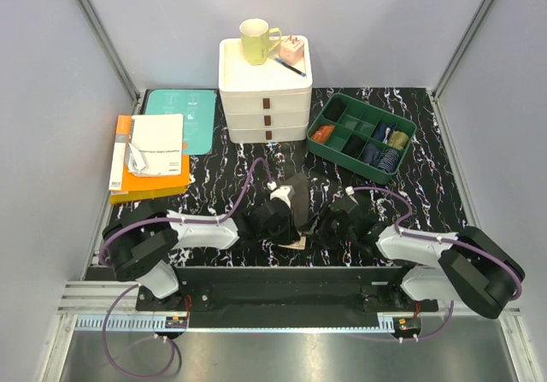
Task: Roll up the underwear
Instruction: Fold the underwear at the center of the board.
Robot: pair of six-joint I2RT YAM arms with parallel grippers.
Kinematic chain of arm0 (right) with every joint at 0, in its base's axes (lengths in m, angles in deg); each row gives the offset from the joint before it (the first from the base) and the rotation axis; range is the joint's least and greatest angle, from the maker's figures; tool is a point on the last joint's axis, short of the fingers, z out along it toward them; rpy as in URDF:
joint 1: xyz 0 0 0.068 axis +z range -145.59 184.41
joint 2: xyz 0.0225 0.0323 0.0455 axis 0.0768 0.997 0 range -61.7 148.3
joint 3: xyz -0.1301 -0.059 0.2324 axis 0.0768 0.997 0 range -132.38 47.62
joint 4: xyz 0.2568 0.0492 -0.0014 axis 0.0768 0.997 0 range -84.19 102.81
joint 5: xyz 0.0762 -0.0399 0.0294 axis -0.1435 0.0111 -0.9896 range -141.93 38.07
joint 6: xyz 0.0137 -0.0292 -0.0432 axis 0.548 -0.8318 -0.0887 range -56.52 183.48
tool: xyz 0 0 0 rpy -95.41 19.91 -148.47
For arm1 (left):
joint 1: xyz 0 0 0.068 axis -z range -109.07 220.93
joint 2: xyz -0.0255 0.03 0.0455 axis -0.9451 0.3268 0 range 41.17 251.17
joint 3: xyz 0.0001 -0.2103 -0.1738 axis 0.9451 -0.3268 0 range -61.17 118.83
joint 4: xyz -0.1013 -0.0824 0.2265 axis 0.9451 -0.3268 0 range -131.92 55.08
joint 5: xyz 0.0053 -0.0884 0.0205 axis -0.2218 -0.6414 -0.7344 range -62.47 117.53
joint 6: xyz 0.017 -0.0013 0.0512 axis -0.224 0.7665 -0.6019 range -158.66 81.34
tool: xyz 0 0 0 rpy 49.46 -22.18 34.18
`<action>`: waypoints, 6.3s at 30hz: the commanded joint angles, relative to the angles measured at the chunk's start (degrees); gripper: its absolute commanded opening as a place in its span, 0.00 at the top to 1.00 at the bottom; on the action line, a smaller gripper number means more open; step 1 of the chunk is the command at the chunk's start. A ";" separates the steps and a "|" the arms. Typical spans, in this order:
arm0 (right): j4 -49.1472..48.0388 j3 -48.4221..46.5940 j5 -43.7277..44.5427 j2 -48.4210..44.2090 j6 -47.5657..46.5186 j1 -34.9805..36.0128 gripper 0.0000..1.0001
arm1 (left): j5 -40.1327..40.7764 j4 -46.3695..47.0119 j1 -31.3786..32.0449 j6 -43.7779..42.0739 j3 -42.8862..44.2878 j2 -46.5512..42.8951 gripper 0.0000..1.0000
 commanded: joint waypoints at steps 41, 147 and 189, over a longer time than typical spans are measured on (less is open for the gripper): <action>0.19 -3.76 -3.98 13.51 -5.73 -0.55 1.00 | 7.04 -5.01 -8.78 6.58 -14.63 -28.71 0.32; 14.86 -43.39 -1.17 26.60 -44.13 -3.01 0.25 | -4.48 27.62 -9.66 12.12 -25.80 -6.47 1.00; 13.72 -32.24 14.20 21.49 -37.28 -8.46 1.00 | -3.77 24.72 -9.58 12.47 -26.06 -7.62 1.00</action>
